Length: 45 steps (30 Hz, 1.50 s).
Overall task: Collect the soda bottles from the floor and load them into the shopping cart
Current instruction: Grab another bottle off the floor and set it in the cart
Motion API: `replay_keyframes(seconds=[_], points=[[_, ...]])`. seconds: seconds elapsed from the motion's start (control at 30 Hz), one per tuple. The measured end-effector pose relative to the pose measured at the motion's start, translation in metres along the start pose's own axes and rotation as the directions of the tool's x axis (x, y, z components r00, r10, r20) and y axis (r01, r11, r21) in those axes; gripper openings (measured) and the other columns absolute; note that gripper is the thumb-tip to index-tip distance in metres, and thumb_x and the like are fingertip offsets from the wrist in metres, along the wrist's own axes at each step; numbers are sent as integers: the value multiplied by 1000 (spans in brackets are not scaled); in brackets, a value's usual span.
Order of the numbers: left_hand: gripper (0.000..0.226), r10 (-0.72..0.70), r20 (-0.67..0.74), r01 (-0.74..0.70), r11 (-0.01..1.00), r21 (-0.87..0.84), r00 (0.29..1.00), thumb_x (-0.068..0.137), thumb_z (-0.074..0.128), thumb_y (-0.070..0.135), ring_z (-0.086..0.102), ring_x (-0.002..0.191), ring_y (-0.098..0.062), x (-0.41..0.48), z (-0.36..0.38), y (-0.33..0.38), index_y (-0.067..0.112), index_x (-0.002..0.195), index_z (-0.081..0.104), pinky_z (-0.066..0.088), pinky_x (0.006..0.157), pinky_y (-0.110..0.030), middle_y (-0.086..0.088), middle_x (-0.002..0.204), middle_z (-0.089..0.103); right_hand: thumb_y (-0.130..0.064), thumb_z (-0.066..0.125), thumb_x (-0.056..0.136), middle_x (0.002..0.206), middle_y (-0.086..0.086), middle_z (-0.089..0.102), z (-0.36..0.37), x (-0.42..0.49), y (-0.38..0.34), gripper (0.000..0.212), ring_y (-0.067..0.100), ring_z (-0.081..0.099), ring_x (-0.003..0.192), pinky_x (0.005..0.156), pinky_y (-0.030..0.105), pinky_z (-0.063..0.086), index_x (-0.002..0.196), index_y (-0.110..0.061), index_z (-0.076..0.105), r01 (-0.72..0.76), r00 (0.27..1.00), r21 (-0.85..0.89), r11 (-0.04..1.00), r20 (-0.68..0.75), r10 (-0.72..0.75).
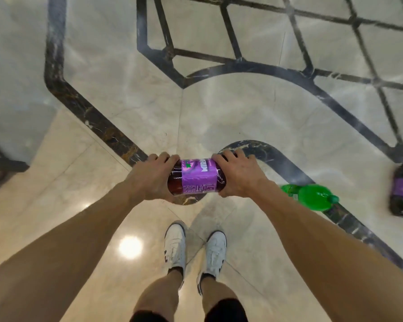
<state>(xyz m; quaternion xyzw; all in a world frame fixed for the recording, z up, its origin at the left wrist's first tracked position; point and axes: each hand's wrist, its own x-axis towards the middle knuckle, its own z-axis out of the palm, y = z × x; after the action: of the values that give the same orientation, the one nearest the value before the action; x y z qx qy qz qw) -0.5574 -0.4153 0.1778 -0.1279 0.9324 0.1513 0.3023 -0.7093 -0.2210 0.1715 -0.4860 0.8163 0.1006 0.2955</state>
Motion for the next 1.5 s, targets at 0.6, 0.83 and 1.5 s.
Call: replay_keyframes(seconds=[0.6, 0.83, 1.5], points=[[107, 111, -213, -77, 984, 158, 971, 62, 78, 74, 55, 116, -22, -282, -333, 40, 29, 147, 31, 54, 85, -42, 0, 133, 54, -65, 87, 65, 141, 0, 53, -361, -246, -92, 103, 24, 51, 127, 107, 51, 47, 147, -31, 34, 38, 993, -51, 998, -113, -44], [110, 5, -285, 30, 992, 121, 958, 62, 77, 76, 54, 117, -20, -331, -349, 32, 28, 148, 29, 53, 89, -39, 0, 136, 53, -66, 83, 67, 144, -2, 51, -417, -266, -116, 102, 23, 49, 132, 110, 49, 46, 150, -32, 33, 147, 974, -158, 976, -149, -171], [108, -663, -315, 574, 747, -334, 679, 63, 82, 68, 53, 126, -23, -539, -281, 51, 31, 149, 29, 49, 103, -46, -1, 139, 53, -64, 87, 64, 125, -7, 60, -471, -286, -267, 93, 16, 56, 115, 97, 39, 54, 140, -37, 41, 656, 680, -446, 609, -1, -733]])
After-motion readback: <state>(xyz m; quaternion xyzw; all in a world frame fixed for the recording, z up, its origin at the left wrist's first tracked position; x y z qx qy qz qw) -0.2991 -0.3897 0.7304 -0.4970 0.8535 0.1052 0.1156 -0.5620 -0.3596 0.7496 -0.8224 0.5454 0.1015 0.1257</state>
